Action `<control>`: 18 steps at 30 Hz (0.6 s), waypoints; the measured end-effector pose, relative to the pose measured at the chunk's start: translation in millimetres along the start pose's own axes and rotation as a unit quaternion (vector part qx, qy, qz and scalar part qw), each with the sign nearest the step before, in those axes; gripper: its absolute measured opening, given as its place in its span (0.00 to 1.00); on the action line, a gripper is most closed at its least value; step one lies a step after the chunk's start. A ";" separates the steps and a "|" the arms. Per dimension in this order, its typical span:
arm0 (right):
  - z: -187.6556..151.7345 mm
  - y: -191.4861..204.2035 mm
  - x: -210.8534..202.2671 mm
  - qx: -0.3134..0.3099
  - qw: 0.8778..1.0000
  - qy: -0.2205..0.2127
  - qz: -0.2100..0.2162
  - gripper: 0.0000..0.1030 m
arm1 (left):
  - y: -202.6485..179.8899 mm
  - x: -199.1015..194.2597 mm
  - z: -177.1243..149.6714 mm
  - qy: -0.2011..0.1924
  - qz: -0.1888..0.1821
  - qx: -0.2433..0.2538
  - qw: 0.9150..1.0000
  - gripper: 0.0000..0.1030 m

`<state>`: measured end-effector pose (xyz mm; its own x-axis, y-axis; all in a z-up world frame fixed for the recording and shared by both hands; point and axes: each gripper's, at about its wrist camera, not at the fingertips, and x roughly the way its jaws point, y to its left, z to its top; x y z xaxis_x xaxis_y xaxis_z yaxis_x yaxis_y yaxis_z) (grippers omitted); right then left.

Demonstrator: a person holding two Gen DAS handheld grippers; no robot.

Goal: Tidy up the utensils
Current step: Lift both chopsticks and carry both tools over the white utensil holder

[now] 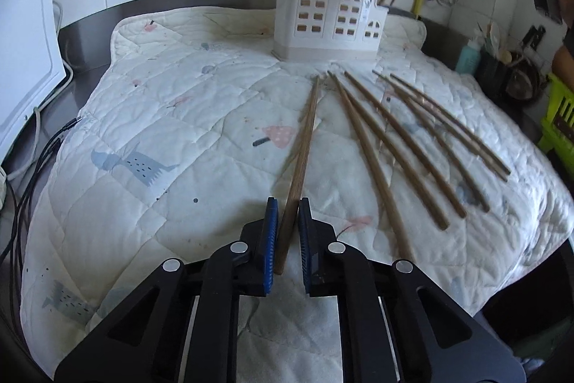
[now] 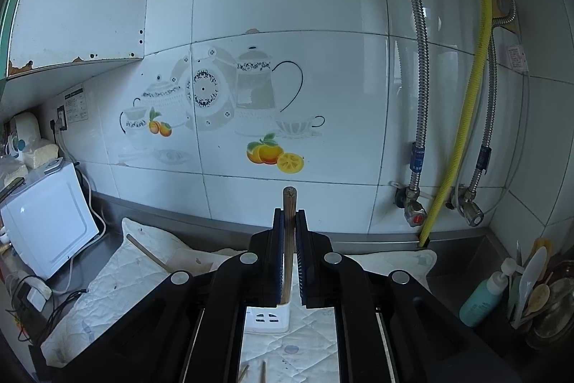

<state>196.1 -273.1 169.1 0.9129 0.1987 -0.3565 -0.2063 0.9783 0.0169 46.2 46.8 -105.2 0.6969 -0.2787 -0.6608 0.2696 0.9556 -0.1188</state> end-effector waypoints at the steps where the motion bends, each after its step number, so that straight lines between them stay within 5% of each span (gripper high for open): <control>1: 0.2 -0.3 -0.7 -0.001 1.000 -0.001 -0.001 0.06 | -0.7 -3.5 2.2 -0.006 -0.005 0.000 1.000 0.05; 12: 4.7 -3.9 0.1 0.007 1.000 -0.005 0.001 0.06 | -0.7 -36.1 60.1 -0.083 -0.048 -0.011 0.995 0.05; 18: 9.4 -1.4 5.0 0.009 1.000 -0.013 0.007 0.06 | -8.8 -38.0 92.9 -0.084 -0.056 0.018 0.995 0.05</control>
<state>204.2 -272.9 176.1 0.9193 0.2127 -0.3311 -0.2119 0.9765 0.0390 79.1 40.2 -10.3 0.7618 -0.3984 -0.5108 0.3731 0.9145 -0.1567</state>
